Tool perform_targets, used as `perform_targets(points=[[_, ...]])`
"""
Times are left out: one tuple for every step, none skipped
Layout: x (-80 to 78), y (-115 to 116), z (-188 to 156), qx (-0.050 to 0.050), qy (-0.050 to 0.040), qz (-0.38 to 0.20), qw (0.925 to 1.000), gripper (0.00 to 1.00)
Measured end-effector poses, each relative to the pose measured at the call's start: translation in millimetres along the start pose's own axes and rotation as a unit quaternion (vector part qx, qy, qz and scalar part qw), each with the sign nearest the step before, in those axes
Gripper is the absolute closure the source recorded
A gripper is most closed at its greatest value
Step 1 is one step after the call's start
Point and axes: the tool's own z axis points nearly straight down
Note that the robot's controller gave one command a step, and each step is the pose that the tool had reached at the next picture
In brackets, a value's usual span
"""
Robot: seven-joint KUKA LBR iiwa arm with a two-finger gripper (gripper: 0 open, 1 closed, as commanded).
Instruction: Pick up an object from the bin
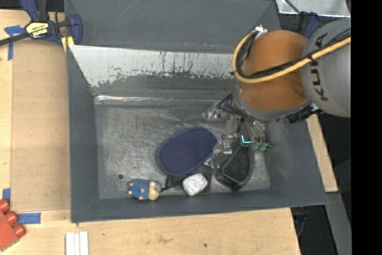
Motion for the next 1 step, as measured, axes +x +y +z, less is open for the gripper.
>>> perform_targets(points=[[-14.7, 0.1, 93.0, -0.001, -0.0064, 0.035, 0.9994, 0.0]])
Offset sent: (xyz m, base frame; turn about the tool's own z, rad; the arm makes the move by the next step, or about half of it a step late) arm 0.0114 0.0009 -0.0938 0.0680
